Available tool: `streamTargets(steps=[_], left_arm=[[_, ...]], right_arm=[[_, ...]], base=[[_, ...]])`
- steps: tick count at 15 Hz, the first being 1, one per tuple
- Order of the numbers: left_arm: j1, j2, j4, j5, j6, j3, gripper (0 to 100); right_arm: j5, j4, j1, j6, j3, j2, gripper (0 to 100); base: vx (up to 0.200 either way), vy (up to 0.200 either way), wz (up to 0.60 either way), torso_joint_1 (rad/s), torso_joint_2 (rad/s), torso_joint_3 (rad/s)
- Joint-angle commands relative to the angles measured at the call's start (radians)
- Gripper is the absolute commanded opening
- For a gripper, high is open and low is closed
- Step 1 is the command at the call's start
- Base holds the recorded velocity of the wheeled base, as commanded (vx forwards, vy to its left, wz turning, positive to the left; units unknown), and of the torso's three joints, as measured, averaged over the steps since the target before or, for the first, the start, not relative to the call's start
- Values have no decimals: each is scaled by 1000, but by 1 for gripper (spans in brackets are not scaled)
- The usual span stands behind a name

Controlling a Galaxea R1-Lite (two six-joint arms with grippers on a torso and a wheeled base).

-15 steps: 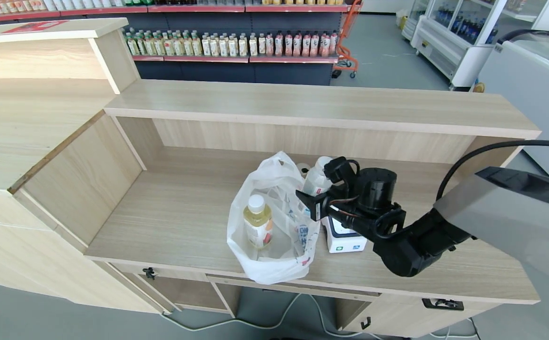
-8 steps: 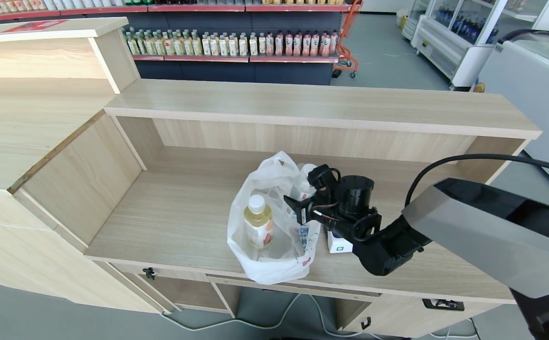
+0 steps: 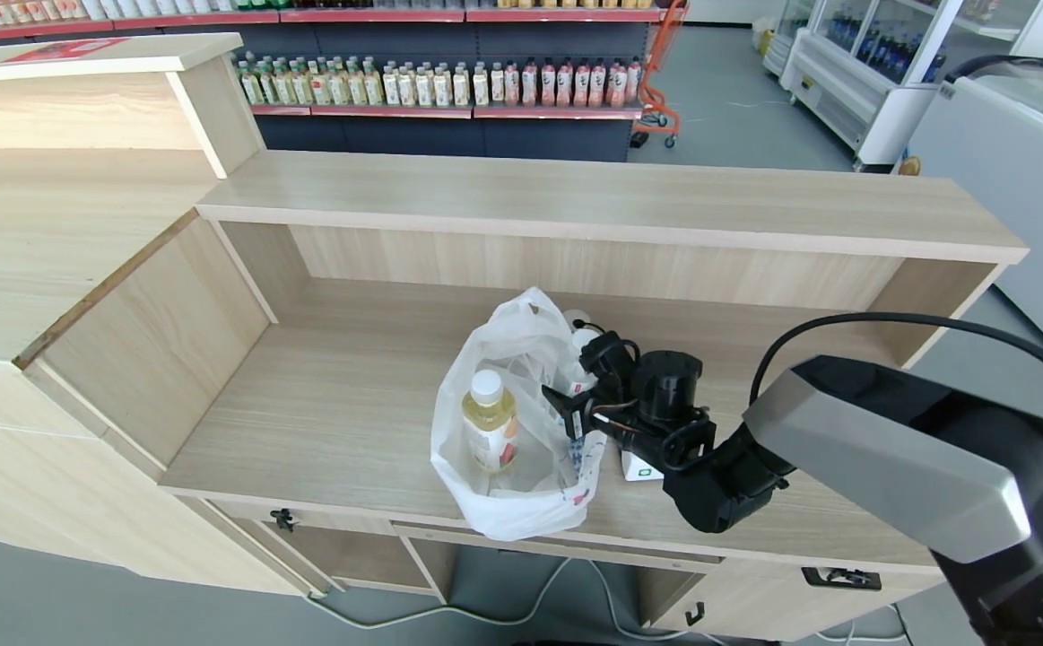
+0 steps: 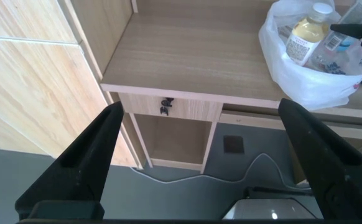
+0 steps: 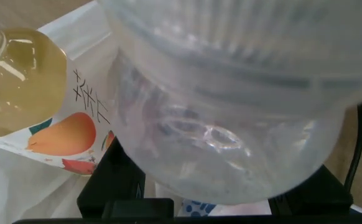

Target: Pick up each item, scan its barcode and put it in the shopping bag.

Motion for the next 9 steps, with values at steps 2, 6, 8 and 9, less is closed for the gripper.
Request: streamTargets(steps=[2,6,8,9], left_arm=[[0,0,0,0,0,0,100],[0,0,-2,0,0,0,100],[0,0,-2,0,0,0,100],[0,0,0,0,0,0,100]], right_arm=[[3,-24,-7,-15,5,31,0],[3,-24,-10,-23,4,39,0],[3,-24,-10,-29,1,48,0],[3,-25,-10,-32,2,52,100]], base=[[0,0,0,0,0,0],[0,0,0,0,0,0],[0,0,0,0,0,0],[0,0,0,0,0,0]])
